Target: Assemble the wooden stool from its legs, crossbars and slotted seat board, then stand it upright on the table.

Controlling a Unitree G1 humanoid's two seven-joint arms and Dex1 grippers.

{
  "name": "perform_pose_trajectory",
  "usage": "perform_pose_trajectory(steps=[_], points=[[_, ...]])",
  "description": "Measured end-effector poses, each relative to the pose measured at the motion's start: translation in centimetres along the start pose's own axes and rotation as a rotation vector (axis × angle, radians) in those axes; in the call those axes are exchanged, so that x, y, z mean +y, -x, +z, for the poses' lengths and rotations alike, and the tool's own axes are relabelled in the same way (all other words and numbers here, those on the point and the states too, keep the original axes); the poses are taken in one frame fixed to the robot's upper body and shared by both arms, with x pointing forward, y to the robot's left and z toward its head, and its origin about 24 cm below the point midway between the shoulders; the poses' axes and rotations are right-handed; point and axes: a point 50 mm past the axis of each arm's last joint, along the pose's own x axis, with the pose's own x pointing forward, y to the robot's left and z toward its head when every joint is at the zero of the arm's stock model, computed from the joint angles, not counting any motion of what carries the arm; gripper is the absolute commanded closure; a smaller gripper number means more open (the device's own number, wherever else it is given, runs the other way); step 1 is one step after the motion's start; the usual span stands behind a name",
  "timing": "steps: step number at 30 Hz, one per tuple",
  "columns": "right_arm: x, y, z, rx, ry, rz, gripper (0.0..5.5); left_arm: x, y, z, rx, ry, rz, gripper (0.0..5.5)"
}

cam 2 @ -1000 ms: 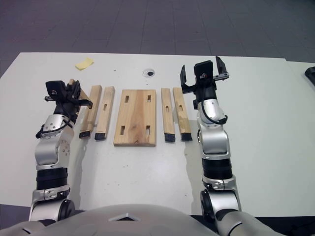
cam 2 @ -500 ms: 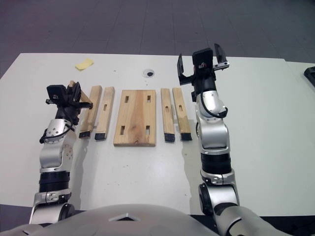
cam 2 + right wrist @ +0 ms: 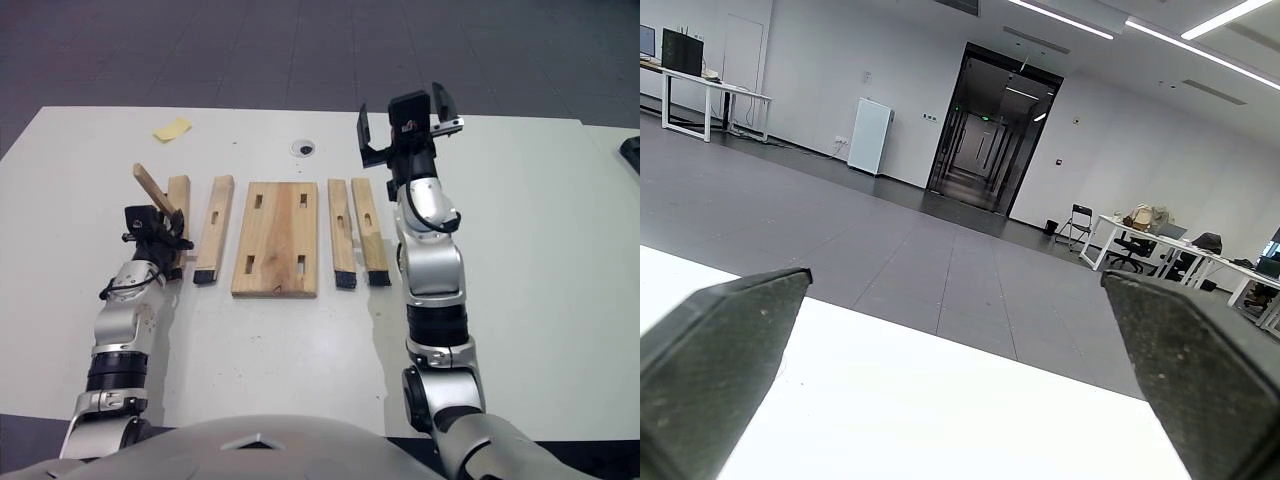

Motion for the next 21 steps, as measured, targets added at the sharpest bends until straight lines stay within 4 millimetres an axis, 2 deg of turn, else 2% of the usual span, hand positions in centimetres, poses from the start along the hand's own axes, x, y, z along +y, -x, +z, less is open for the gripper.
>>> perform_pose_trajectory(steps=[11, 17, 21], points=[[-0.1, 0.0, 0.1, -0.007, 0.000, -0.003, 0.10, 0.7, 0.5, 0.9, -0.025, -0.004, 0.043, 1.18], [-0.1, 0.0, 0.0, -0.007, 0.000, -0.005, 0.10, 0.5, 0.8, 5.4, -0.187, -0.014, 0.020, 0.20], [-0.1, 0.0, 0.0, -0.006, 0.000, -0.006, 0.10, 0.7, 1.2, 9.1, -0.308, 0.014, -0.016, 0.14]])
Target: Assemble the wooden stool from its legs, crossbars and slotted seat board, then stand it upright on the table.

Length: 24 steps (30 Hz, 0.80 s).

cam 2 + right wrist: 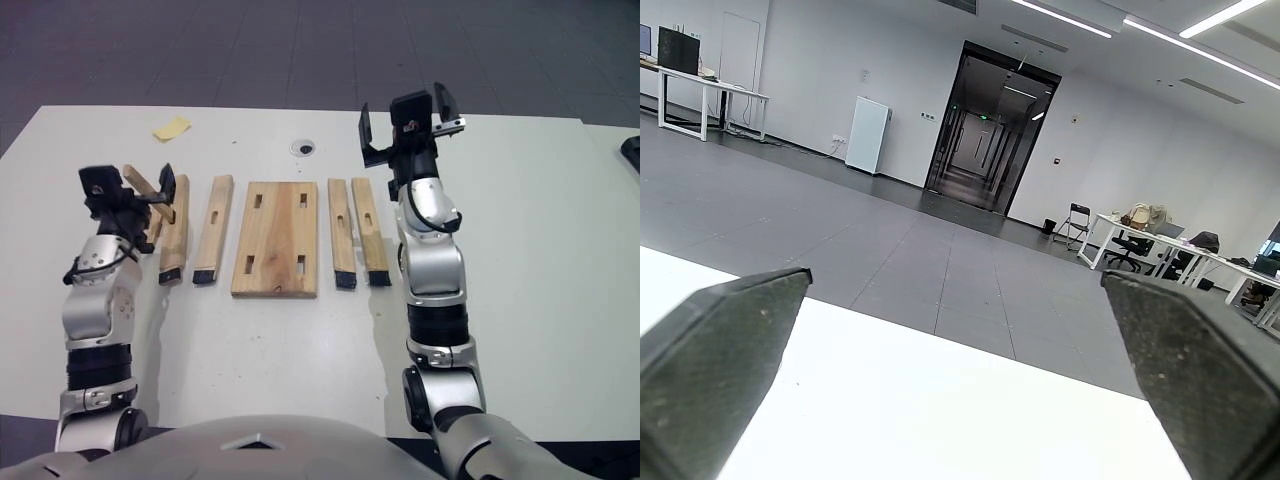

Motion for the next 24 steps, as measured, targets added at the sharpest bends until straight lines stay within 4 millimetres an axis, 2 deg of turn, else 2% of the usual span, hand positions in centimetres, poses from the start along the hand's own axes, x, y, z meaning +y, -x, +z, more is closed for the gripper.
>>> perform_pose_trajectory(steps=[3, 6, 7, 9, 12, 14, 19, 24], points=[[0.0, 0.0, 0.0, 0.000, 0.000, 0.000, 0.10, 0.2, -0.3, 2.0, -0.069, 0.028, -0.023, 0.14], [0.0, 0.0, 0.0, -0.001, -0.001, -0.003, 0.10, 1.0, -0.9, 4.8, -0.172, 0.038, -0.021, 0.14], [0.0, 0.0, 0.0, 0.000, -0.001, -0.007, 0.10, 1.4, -1.6, 5.9, -0.198, 0.063, 0.001, 0.14], [0.0, 0.0, 0.0, -0.002, -0.003, -0.009, 0.10, 1.8, -2.9, 6.7, -0.189, 0.076, 0.033, 0.14], [0.1, 0.0, 0.0, -0.004, -0.005, -0.012, 0.10, 1.7, -4.5, 6.1, -0.114, 0.088, 0.048, 0.14], [0.2, 0.0, 0.0, -0.004, -0.010, -0.010, 0.10, 1.4, -5.6, 4.8, -0.029, 0.113, 0.061, 0.14], [0.6, 0.0, 0.0, -0.005, -0.017, -0.003, 0.10, 1.7, -6.2, 2.2, 0.099, 0.101, 0.110, 0.14], [0.6, 0.0, -0.1, -0.002, -0.019, -0.001, 0.10, 1.4, -6.5, 2.3, 0.097, 0.101, 0.097, 0.14]])
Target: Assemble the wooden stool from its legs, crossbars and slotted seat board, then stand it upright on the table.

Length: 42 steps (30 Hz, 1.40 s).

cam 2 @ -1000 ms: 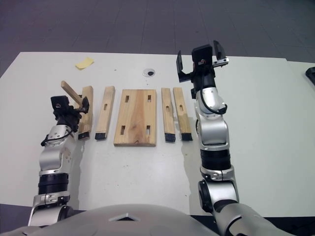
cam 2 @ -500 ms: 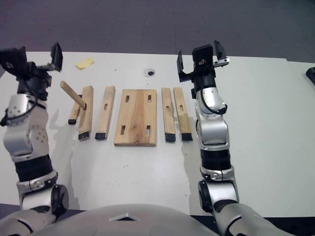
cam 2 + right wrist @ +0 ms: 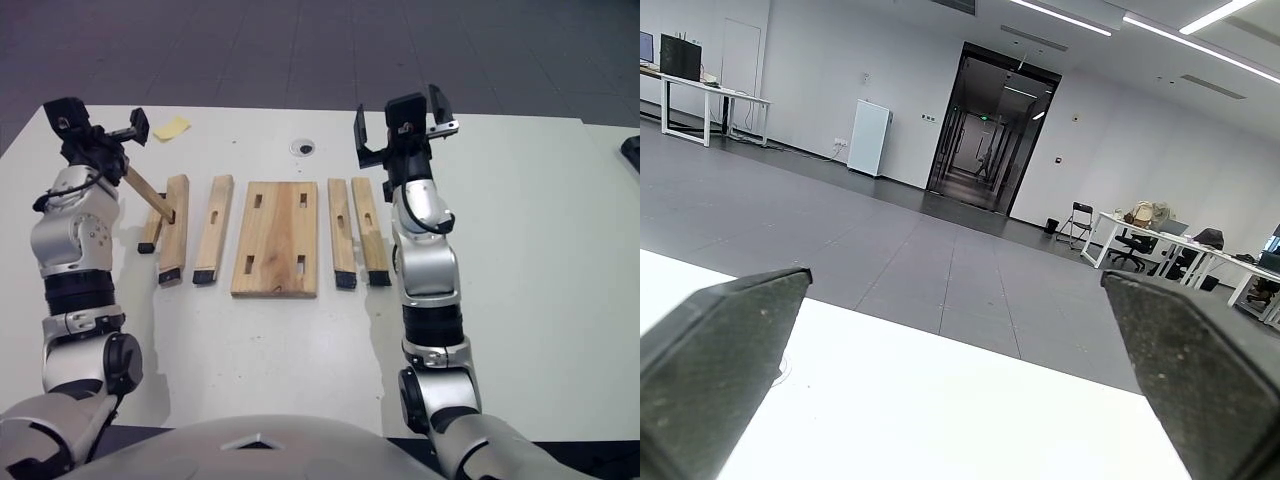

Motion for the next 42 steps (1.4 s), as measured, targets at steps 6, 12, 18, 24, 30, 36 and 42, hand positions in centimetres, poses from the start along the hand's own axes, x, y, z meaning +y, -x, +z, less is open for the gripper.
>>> perform_pose_trajectory(steps=[6, 12, 18, 24, 30, 36, 42], points=[[0.0, 0.0, 0.0, 0.000, 0.000, -0.001, 0.10, -1.6, -0.8, 5.0, -0.161, 0.052, -0.048, 0.14], [-0.1, 0.0, 0.0, -0.003, 0.000, -0.003, 0.10, -2.2, -0.7, 5.2, -0.173, -0.071, -0.076, 0.14], [-0.1, 0.0, 0.0, -0.002, -0.001, -0.005, 0.10, -0.9, 0.5, -2.8, 0.071, -0.282, -0.068, 0.14], [-0.1, -0.1, -0.7, 0.024, 0.001, -0.004, 0.10, -3.6, 1.6, -7.8, 0.158, -0.145, -0.155, 0.14], [-0.2, -0.2, -0.6, 0.020, 0.002, -0.006, 0.10, -3.6, 1.0, -4.6, 0.000, -0.119, -0.136, 0.14], [-0.1, -0.1, -0.6, 0.020, 0.002, -0.005, 0.10, -3.1, 1.8, -2.8, -0.072, -0.223, -0.078, 0.14], [-0.4, 0.4, -1.0, 0.029, 0.008, -0.013, 0.10, -1.6, 7.2, -4.1, -0.007, -0.300, -0.028, 0.14]])
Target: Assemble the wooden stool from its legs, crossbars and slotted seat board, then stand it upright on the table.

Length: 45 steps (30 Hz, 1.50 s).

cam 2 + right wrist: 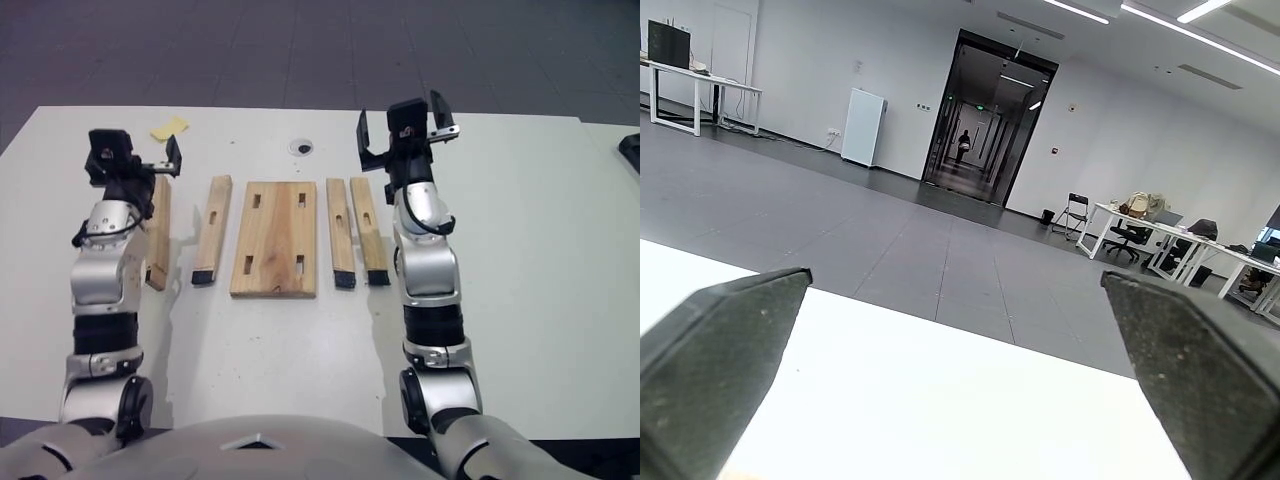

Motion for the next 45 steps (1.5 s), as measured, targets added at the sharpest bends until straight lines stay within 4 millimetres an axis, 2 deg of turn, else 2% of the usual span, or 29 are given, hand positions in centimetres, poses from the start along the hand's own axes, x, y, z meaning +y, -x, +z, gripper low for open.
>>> perform_pose_trajectory(steps=[4, 7, 10, 13, 16, 18, 22, 25, 26, 27, 33, 39, 45], points=[[-0.2, 0.5, -0.4, 0.013, 0.011, -0.015, 0.10, -0.4, 3.1, -0.9, 0.044, -0.098, -0.002, 0.19], [-0.3, 0.7, -0.5, 0.017, 0.017, -0.027, 0.10, -1.8, 5.5, -2.1, 0.080, -0.180, -0.051, 0.53], [-0.4, 1.1, -0.9, 0.030, 0.019, -0.031, 0.10, -2.2, 7.1, -3.8, 0.132, -0.259, -0.076, 1.07], [-0.3, 1.2, -0.9, 0.032, 0.017, -0.031, 0.10, -1.6, 7.1, -4.1, 0.143, -0.261, -0.043, 1.50], [-0.2, 1.4, -0.9, 0.032, 0.014, -0.030, 0.10, 0.0, 6.8, -4.5, 0.167, -0.244, 0.059, 2.03], [-0.2, 1.4, -1.0, 0.034, 0.014, -0.029, 0.10, 0.7, 6.4, -4.0, 0.135, -0.242, 0.101, 2.38], [-0.1, 1.4, -1.0, 0.035, 0.014, -0.026, 0.10, 1.6, 4.5, -1.6, 0.012, -0.238, 0.172, 3.06], [-0.1, 1.3, -1.0, 0.033, 0.014, -0.024, 0.10, 2.5, 3.5, -2.4, 0.064, -0.281, 0.214, 3.52], [-0.1, 1.2, -1.0, 0.033, 0.014, -0.022, 0.10, 2.8, 3.3, -3.0, 0.100, -0.301, 0.227, 3.30], [0.0, 1.1, -1.0, 0.032, 0.014, -0.020, 0.10, 3.0, 3.1, -3.5, 0.129, -0.324, 0.234, 3.32], [0.1, 0.9, -0.9, 0.030, 0.015, -0.013, 0.10, 4.4, 2.0, -4.7, 0.208, -0.447, 0.228, 2.44], [0.1, 0.8, -0.9, 0.025, 0.015, -0.013, 0.10, 2.6, 1.6, -6.0, 0.241, -0.533, 0.070, 1.52], [0.0, 0.8, -0.9, 0.025, 0.015, -0.015, 0.10, 1.7, 1.3, -6.0, 0.231, -0.596, -0.015, 0.70]])
